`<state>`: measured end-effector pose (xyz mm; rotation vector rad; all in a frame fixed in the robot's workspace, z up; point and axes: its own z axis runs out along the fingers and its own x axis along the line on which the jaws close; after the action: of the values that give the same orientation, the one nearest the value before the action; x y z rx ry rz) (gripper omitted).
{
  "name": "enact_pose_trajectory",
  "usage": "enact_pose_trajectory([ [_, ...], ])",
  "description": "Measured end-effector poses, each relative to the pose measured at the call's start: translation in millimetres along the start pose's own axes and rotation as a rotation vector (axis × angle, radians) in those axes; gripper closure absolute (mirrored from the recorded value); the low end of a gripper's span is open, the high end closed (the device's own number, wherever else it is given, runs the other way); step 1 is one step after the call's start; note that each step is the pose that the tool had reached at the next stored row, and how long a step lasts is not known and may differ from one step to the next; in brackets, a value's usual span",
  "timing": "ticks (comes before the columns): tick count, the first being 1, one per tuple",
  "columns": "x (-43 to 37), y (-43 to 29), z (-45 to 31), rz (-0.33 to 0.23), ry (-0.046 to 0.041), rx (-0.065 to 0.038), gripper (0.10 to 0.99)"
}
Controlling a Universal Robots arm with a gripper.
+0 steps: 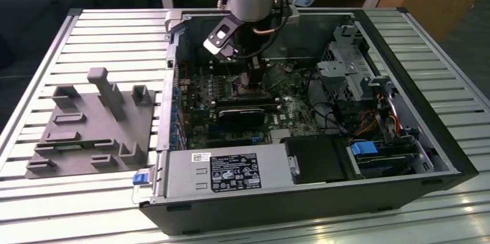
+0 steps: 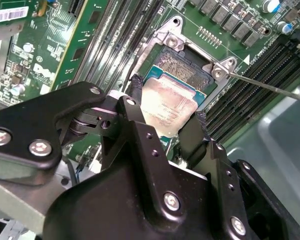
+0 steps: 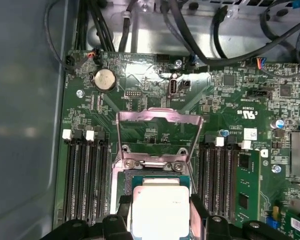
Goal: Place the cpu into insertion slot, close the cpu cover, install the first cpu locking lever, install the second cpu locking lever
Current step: 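Place the cpu into insertion slot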
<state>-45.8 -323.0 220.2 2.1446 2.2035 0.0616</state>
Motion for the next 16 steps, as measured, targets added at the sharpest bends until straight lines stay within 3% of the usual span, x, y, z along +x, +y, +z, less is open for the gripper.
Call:
enact_pose_trajectory([
  [4,1.2,-1.1,4.8,-0.001,-0.0067,0.000,0.545],
  [16,3.1,-3.2,17.8,0.004,-0.0076,0.000,0.545],
])
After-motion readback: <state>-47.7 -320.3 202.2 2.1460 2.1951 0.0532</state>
